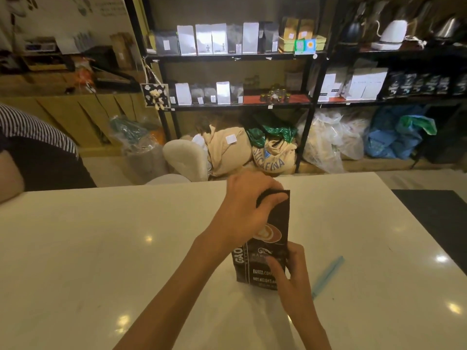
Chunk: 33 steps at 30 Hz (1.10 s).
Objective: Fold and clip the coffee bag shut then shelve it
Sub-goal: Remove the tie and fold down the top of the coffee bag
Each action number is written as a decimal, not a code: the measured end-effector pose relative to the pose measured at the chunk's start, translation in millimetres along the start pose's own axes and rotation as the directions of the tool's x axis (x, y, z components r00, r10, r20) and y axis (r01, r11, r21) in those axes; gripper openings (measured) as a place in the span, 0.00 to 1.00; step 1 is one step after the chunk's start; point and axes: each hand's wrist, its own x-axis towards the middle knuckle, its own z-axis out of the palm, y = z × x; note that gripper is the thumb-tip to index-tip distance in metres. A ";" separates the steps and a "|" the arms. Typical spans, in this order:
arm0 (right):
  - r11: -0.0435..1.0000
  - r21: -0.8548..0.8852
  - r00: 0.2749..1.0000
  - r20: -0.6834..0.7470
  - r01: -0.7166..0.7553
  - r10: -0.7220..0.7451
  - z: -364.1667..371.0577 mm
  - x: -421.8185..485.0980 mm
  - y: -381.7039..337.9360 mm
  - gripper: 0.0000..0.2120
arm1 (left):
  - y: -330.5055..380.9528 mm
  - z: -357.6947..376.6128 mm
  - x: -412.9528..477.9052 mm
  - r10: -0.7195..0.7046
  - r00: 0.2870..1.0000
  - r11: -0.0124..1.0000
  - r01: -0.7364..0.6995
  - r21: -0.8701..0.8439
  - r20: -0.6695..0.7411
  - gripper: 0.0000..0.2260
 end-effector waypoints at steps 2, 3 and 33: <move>0.998 0.031 0.998 -0.027 -0.054 0.055 -2.9 3.3 7.1 0.16 | -11.4 2.0 -14.3 0.104 0.965 0.993 -0.087 0.080 -0.241 0.13; 0.996 0.042 0.997 -0.031 -0.074 0.076 -5.6 4.1 12.3 0.15 | -20.3 3.2 -26.3 0.104 0.921 0.994 -0.087 0.060 -0.375 0.13; 0.929 -0.169 0.941 -0.142 -0.328 0.306 8.5 -9.4 58.6 0.11 | -128.9 99.2 -160.2 -0.668 0.744 0.703 0.640 -0.311 0.020 0.08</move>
